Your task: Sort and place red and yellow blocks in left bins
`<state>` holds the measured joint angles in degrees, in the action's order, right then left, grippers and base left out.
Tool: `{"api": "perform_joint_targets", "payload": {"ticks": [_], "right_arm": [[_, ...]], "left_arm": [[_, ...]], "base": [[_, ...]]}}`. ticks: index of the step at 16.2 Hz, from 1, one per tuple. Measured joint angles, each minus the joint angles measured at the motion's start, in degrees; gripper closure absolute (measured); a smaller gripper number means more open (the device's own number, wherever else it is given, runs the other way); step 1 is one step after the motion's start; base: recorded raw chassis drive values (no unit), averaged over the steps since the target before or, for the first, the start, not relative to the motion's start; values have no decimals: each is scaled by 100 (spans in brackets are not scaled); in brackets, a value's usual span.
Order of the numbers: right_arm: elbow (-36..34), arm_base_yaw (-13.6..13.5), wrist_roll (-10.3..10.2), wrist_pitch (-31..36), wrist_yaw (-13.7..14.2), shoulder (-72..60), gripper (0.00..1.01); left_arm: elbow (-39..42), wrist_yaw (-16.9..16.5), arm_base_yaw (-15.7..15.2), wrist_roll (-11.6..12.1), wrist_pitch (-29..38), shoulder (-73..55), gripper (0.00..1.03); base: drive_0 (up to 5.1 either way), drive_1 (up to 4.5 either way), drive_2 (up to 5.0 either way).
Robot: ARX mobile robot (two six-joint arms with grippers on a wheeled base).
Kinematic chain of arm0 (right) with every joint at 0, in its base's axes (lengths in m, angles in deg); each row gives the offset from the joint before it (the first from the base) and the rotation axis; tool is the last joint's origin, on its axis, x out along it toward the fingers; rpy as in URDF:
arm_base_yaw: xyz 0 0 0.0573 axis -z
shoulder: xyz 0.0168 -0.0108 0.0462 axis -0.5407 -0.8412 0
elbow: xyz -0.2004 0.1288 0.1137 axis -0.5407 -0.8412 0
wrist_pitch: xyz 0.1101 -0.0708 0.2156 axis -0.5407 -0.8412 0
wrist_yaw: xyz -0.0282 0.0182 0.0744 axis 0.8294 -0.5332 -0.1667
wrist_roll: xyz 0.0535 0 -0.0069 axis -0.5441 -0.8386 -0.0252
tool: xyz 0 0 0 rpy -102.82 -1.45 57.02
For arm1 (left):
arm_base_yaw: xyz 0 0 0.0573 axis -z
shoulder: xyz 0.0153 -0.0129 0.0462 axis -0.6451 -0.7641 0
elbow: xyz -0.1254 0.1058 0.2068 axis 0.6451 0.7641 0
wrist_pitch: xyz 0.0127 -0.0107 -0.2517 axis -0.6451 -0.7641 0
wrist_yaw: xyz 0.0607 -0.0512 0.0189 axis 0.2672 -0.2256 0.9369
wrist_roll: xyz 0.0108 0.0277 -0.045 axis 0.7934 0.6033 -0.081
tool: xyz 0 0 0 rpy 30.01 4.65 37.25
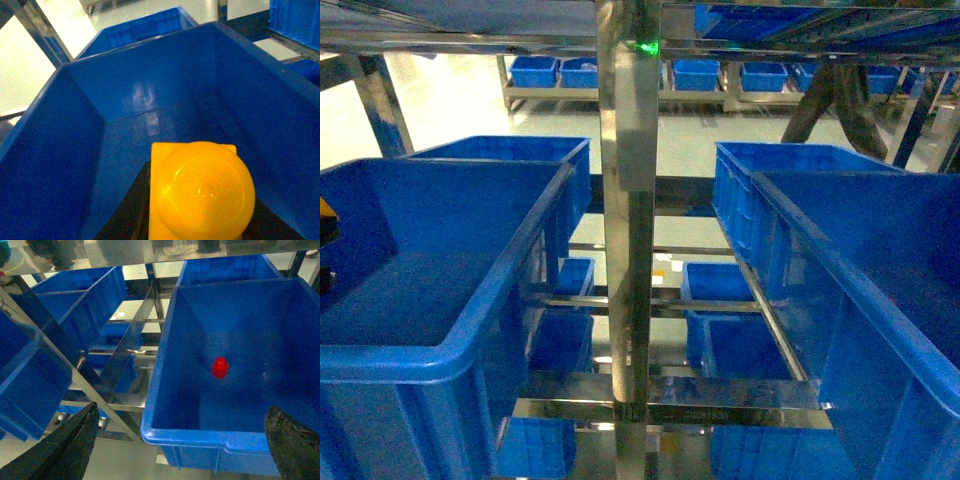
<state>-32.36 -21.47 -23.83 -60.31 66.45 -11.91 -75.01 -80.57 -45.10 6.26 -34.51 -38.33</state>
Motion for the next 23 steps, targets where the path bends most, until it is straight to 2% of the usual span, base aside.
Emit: {"api": "perform_joint_targets", "payload": {"ticks": [2, 5, 8, 13, 15, 17, 19, 23], "right_arm": [[0, 0, 0, 0, 0, 2, 3], [0, 0, 0, 0, 0, 2, 3], [0, 0, 0, 0, 0, 2, 3], [-2, 0, 0, 0, 0, 2, 3], [0, 0, 0, 0, 0, 2, 3], [0, 0, 0, 0, 0, 2, 3], [0, 0, 0, 0, -2, 2, 3], [-2, 0, 0, 0, 0, 2, 3]], "left_arm": [[-188, 114, 2, 146, 275, -717, 76], [-1001, 262, 63, 295, 179, -1602, 76], [-1915, 297, 28, 299, -125, -1897, 76], [-2796, 188, -339, 245, -616, -2299, 76], [-3235, 17, -385, 378, -1075, -2603, 76], [-3823, -24, -334, 673, -1547, -3018, 76], [-4509, 173, -155, 610, -2055, -3589, 76], [-5071, 275, -13, 487, -2535, -3980, 76]], "base": [[0, 0, 0], [0, 0, 0], [0, 0, 0], [0, 0, 0], [0, 0, 0], [0, 0, 0], [0, 0, 0], [0, 0, 0]]}}
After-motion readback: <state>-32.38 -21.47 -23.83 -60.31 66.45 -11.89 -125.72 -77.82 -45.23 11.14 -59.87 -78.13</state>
